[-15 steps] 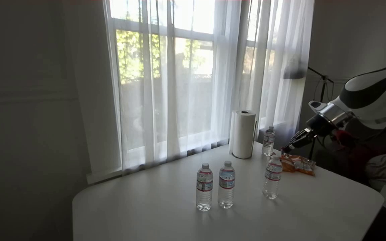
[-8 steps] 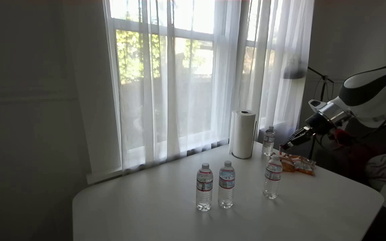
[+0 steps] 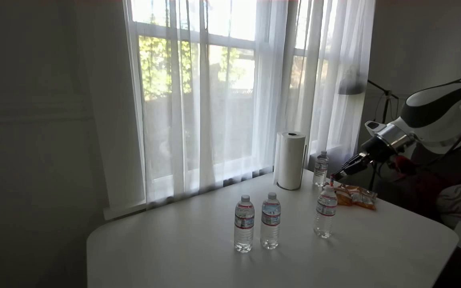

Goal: Put the orange toy man upright on the far right water bottle

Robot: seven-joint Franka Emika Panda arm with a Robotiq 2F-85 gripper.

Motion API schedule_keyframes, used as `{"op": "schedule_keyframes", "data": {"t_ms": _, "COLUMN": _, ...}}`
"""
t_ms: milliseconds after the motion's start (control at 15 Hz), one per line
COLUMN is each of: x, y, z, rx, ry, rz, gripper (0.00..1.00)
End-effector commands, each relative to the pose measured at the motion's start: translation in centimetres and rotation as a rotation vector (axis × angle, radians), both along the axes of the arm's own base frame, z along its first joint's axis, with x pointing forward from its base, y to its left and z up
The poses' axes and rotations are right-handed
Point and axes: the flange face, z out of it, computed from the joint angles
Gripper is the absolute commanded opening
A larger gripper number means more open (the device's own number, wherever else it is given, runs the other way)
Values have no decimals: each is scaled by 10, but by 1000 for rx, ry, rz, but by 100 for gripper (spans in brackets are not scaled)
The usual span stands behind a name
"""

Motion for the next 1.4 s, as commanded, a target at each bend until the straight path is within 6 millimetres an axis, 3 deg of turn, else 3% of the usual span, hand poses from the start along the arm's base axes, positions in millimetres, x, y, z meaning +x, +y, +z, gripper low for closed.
{"op": "schedule_keyframes", "data": {"t_ms": 0, "x": 3, "y": -3, "z": 2, "rx": 24, "ry": -23, "rz": 2, "gripper": 3}}
{"op": "schedule_keyframes", "data": {"t_ms": 1333, "x": 3, "y": -18, "z": -8, "rx": 91, "ry": -37, "rz": -16, "gripper": 3}}
